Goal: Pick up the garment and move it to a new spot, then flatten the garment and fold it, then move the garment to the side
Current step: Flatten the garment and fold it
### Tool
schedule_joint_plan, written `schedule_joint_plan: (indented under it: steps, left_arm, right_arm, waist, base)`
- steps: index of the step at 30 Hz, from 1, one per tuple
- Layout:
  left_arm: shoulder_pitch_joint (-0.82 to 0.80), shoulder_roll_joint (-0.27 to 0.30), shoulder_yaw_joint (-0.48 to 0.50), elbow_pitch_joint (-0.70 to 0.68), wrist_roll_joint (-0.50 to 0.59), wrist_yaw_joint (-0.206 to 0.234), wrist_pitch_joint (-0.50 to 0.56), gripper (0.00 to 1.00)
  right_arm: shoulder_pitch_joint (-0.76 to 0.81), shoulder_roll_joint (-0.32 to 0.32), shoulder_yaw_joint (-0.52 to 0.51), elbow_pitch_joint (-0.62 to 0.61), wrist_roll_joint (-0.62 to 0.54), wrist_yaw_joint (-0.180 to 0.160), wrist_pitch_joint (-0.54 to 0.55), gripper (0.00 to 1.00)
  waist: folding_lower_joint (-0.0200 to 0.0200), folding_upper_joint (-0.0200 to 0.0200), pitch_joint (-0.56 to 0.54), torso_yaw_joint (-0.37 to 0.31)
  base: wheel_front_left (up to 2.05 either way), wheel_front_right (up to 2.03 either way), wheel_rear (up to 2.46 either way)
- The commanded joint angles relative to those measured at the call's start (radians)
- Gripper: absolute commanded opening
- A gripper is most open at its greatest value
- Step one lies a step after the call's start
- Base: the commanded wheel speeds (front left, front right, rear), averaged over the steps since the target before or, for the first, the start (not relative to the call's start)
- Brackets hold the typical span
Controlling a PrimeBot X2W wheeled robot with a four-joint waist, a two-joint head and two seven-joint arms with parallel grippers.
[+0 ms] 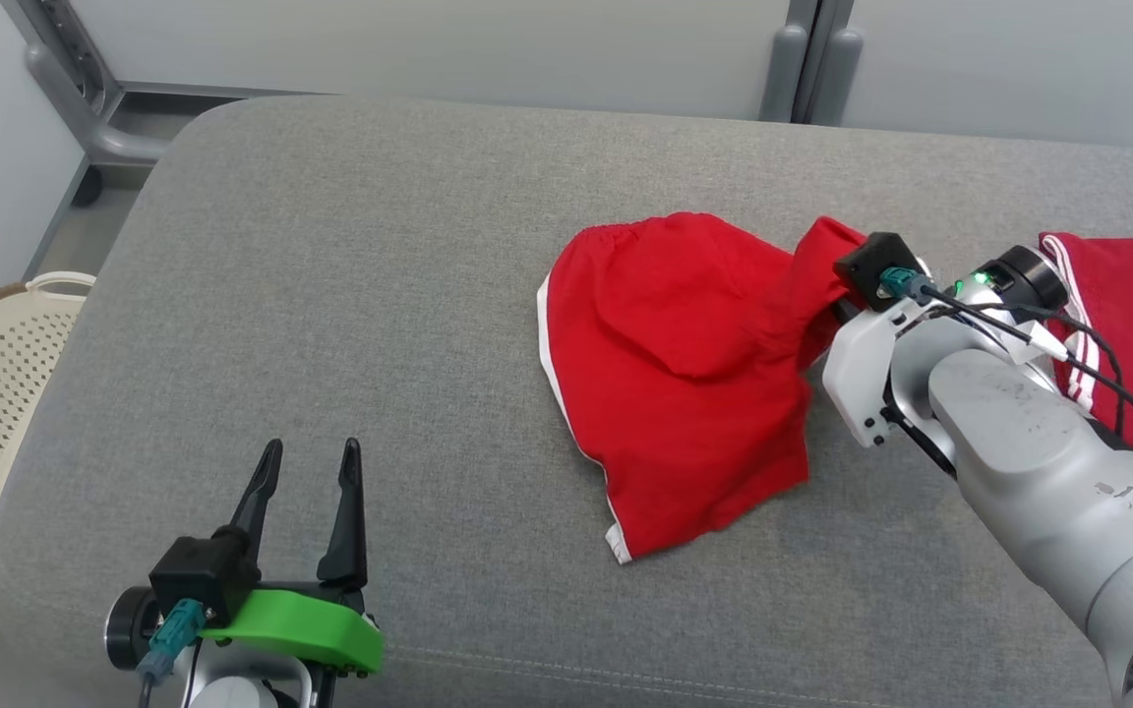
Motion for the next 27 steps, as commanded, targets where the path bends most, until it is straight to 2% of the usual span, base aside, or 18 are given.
schedule_joint_plan:
  steps: [1,2,3,4,10,18,27]
  left_arm:
    - [-0.015,0.001,-0.002,0.004,-0.006,0.004,-0.004,1.0]
    - [-0.015,0.001,-0.004,0.004,-0.007,0.007,-0.004,1.0]
    - [-0.015,0.001,-0.004,0.004,-0.008,0.009,-0.004,1.0]
    - [-0.014,0.001,-0.003,0.005,-0.009,0.01,-0.004,1.0]
    - [-0.012,0.001,0.013,0.009,0.004,0.01,-0.004,1.0]
    - [0.008,0.001,0.022,0.004,0.009,0.009,-0.004,1.0]
    - [0.016,0.001,0.032,-0.004,0.015,0.004,-0.004,1.0]
  right_arm:
    - [-0.009,0.006,0.015,0.016,0.021,-0.001,-0.001,0.0]
    - [-0.007,0.007,0.024,0.026,0.033,-0.001,-0.004,0.33]
    - [-0.005,0.006,0.035,0.035,0.043,-0.001,-0.001,0.75]
    - [-0.002,0.008,0.044,0.043,0.06,-0.001,0.007,1.0]
    - [0.02,0.012,0.092,0.033,0.161,-0.001,0.013,1.0]
    - [0.059,-0.035,0.157,-0.039,0.274,-0.001,-0.026,1.0]
    - [0.125,-0.068,0.167,-0.122,0.359,-0.001,-0.074,1.0]
  waist:
    - [0.0,0.0,0.008,0.009]
    - [0.0,0.0,0.01,0.009]
    - [0.0,0.0,0.011,0.007]
    - [0.0,0.0,0.012,0.003]
    - [0.0,0.0,0.005,-0.038]
    - [0.0,0.0,-0.008,-0.095]
    - [0.0,0.0,-0.004,-0.12]
  base:
    - [0.0,0.0,0.0]
    - [0.0,0.0,0.0]
    - [0.0,0.0,0.0]
    - [0.0,0.0,0.0]
    - [0.0,0.0,0.0]
    - [0.0,0.0,0.0]
    - [0.0,0.0,0.0]
